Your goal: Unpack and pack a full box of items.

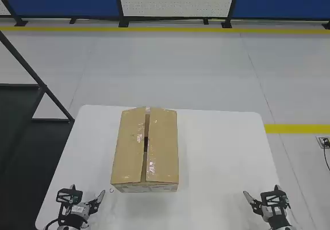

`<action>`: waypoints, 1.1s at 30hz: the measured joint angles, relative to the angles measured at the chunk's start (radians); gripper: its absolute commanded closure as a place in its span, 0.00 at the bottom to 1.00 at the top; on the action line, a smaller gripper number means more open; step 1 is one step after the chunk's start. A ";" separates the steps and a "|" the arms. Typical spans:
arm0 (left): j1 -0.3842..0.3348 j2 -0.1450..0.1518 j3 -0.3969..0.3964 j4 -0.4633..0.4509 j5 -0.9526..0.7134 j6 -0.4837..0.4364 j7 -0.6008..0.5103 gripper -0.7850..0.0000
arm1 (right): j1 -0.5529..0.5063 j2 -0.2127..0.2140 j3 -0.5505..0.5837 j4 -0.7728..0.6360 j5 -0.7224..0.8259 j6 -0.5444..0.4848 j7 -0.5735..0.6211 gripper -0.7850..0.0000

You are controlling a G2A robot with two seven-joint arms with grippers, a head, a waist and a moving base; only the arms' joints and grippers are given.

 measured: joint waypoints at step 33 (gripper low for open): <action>0.028 -0.005 -0.060 -0.013 -0.080 -0.078 0.182 0.00 | -0.032 -0.011 -0.017 -0.108 0.024 -0.020 -0.086 0.00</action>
